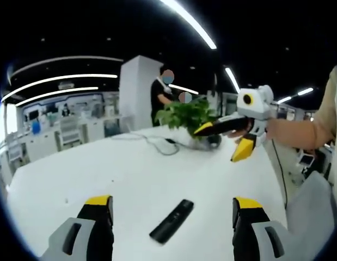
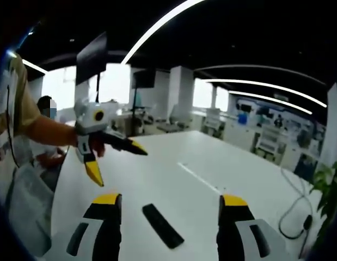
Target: Press the specified remote control buttons in sequence, fully releasing each button before pressing the next.
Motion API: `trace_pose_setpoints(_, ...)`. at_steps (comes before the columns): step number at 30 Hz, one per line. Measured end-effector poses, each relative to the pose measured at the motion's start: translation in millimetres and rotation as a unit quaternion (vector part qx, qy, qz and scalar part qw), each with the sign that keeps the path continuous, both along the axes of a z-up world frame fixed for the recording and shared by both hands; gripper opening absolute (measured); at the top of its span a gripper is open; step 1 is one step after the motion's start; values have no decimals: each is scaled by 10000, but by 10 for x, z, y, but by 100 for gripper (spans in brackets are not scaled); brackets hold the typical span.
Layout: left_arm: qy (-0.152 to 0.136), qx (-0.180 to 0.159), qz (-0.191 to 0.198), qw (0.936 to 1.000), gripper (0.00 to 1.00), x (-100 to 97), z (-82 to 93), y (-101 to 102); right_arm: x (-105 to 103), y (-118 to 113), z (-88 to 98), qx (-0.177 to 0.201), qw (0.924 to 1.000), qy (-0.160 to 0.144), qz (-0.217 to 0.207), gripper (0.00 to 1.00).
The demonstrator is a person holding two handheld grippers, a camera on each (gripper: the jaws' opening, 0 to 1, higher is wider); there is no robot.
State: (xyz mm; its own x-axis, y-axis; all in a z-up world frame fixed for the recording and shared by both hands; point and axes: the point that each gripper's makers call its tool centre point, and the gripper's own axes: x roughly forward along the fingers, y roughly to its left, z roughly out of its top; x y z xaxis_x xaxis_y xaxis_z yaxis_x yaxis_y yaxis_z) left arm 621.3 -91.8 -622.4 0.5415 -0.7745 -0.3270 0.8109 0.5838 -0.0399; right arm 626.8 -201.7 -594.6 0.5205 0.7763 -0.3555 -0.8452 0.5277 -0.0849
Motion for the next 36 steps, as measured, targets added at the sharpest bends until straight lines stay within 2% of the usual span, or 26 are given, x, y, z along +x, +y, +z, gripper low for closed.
trace_pose_setpoints(11,12,116,-139,9998,93,94,-56,-54,98,30,-116,-135,9998,93,116,70)
trace_pose_setpoints(36,259,632,-491,9965,93,222,-438,-140,216,127,-496,-626,9960,389,505,70)
